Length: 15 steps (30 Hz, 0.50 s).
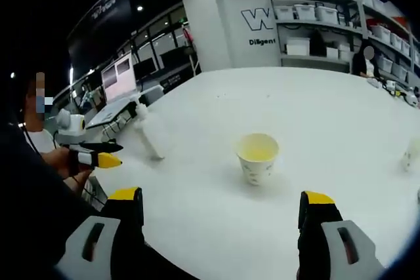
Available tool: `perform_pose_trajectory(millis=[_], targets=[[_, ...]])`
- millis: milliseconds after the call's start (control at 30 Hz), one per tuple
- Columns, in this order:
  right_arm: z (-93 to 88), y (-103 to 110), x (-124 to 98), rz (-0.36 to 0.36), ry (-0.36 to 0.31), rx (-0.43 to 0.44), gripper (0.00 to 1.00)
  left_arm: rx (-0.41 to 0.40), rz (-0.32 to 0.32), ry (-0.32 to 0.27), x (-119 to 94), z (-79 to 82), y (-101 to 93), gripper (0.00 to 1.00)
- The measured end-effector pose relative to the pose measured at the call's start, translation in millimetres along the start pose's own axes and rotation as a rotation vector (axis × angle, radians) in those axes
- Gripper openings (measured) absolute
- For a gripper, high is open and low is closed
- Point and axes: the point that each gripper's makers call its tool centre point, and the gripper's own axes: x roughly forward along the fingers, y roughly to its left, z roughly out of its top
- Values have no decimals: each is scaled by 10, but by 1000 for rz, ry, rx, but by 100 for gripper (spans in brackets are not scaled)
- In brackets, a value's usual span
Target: Hold the bottle steady, press the pump all the way down and release, and repeat the specified number of times to dispense into the cup
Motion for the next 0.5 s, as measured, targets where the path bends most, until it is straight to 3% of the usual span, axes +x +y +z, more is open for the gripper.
perform_pose_trajectory(millis=[500], targets=[[18,1,10,2,12,-17,99,3,-5,3,16,44,-13,99]])
